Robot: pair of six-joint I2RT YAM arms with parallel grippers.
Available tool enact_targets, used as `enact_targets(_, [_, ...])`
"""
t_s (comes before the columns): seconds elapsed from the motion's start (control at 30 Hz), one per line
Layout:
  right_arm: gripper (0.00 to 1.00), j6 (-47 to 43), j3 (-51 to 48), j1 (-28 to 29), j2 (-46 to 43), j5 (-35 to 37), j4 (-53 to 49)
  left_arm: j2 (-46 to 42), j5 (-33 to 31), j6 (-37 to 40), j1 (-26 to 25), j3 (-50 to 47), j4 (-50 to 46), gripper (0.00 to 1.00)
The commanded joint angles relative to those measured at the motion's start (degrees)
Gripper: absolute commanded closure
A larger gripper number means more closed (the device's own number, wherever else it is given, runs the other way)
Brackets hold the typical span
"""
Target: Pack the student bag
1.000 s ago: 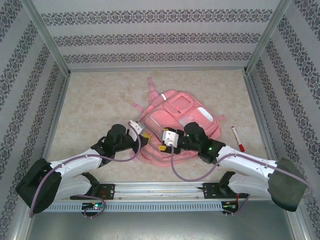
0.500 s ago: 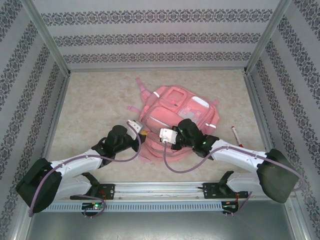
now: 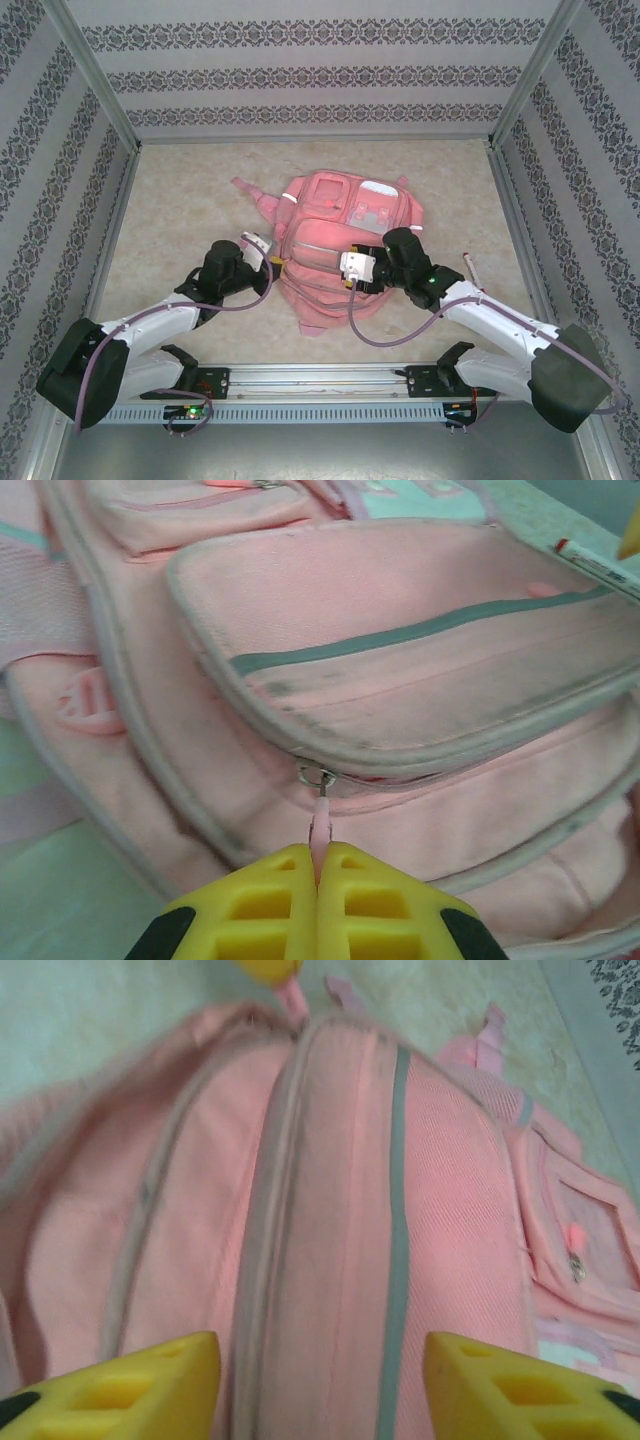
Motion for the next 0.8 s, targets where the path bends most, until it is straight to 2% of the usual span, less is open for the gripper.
enact_targets(0.0, [0.40, 9.13, 0.34, 3.99, 2.53, -2.88, 7.06, -0.64, 2.22, -3.45, -4.87, 2.31, 0.72, 1.00])
enact_targets(0.17, [0.40, 12.14, 2.59, 6.26, 10.30, 1.18, 12.76, -0.58, -2.52, -5.55, -11.04, 3.46, 2.80, 1.00])
enact_targets(0.23, [0.45, 10.99, 3.77, 6.61, 13.32, 4.09, 12.98, -1.22, -6.22, -4.57, -12.41, 2.92, 2.98, 1.00])
enact_targets(0.27, [0.54, 9.75, 4.18, 6.67, 14.76, 5.28, 12.73, -1.84, -8.21, -4.59, -12.51, 2.21, 3.33, 1.00])
enact_targets(0.3, [0.69, 7.83, 4.37, 6.73, 15.61, 5.18, 11.65, -2.73, -10.74, -4.68, -12.43, 1.39, 3.63, 1.00])
enact_targets(0.37, [0.85, 2.54, 4.47, 6.73, 15.58, 2.47, 7.40, -4.65, -16.57, -3.64, -12.35, 0.04, 3.21, 1.00])
enact_targets(0.47, [1.00, -3.44, 5.03, 6.43, 13.14, -1.66, -0.10, -5.61, -21.60, -1.14, -10.31, -0.77, 0.40, 1.00])
enact_targets(0.63, [1.00, -7.26, 4.72, 6.08, 7.70, -5.02, -4.72, -1.79, -25.96, 4.02, -7.38, -0.99, -2.90, 1.00])
enact_targets(0.77, [1.00, -10.26, 3.55, 6.05, 3.08, -7.43, -6.03, 2.66, -21.30, 0.86, -0.87, -1.94, 2.12, 1.00])
